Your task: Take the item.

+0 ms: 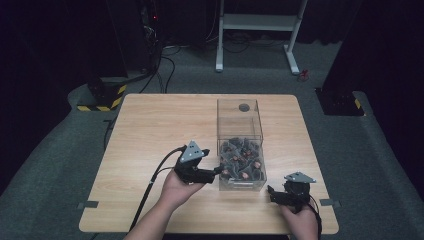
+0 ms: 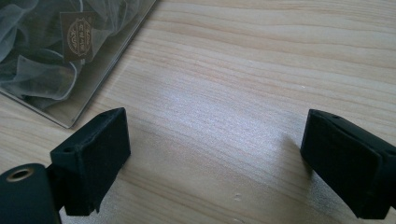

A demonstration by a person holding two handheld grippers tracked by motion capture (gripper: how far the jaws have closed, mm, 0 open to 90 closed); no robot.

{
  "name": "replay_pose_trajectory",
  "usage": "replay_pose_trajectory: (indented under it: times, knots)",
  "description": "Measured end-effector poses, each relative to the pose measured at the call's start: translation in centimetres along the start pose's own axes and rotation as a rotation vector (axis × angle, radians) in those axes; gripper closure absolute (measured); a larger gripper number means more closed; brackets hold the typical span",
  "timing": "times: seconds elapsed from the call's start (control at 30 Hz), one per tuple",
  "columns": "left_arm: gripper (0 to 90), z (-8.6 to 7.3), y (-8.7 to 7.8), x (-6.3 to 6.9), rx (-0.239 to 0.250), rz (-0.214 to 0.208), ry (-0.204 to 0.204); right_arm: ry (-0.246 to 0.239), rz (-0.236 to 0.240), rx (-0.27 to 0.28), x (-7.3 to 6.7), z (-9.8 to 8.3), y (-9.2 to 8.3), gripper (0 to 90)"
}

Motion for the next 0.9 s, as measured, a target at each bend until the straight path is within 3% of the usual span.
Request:
replay_pose_trajectory:
  times: [0.37, 0.7, 0.9]
  knots:
    - [25.5, 0.6, 1.3, 0.0, 0.0, 0.004, -0.007, 0.002, 0.002, -0.001, 0.0, 0.0, 0.0, 8.2]
    - [53.5, 1.0, 2.7, -0.1, -0.029, 0.061, 0.006, 0.003, 0.003, -0.001, -0.1, 0.0, 0.0, 8.2]
    - [49.2, 0.5, 3.7, -0.5, -0.062, 0.06, -0.019, 0.004, 0.005, -0.003, -0.1, 0.0, 0.0, 8.1]
Point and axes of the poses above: each handheld gripper's, and its own axes: y roughly forward along the jaws, z roughly out of its top, x roughly to its right, the point moved 4 cm from there along y, roughly forward along the jaws, and after that the axes turned 11 degrees about -z, right-handed, at the moved point
